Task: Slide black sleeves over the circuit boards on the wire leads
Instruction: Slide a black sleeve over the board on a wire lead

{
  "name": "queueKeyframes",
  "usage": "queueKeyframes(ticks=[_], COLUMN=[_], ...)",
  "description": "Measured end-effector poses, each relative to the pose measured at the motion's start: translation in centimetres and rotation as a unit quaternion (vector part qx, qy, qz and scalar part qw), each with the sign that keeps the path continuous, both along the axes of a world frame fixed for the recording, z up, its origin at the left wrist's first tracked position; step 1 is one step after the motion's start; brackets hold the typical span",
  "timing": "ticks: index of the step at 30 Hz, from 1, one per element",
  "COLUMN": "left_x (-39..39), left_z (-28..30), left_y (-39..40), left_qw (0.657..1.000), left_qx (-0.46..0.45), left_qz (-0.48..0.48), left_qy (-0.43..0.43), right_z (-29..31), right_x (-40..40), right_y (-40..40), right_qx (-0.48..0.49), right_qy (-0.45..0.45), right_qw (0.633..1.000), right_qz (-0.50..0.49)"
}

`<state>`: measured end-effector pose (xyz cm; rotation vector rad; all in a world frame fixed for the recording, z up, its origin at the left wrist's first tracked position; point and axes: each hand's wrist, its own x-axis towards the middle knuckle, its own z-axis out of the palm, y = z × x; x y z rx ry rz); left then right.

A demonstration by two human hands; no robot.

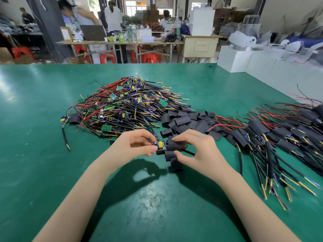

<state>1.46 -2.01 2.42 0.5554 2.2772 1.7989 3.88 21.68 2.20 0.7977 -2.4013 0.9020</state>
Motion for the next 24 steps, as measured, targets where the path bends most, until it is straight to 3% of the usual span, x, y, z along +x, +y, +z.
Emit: queueKeyframes(ticks=[19, 24], left_x=[0.5, 0.5], left_z=[-0.4, -0.2], left_y=[1.6, 1.1], left_qw=[0.998, 1.0], left_qx=[0.006, 0.019], left_qz=[0.034, -0.005], left_qy=[0.055, 0.016], right_z=[-0.4, -0.3], right_x=[0.3, 0.1], right_y=[-1.2, -0.8], right_qx=[0.03, 0.027], right_qy=[0.046, 0.034], right_qw=[0.998, 0.999], right_qz=[0.009, -0.003])
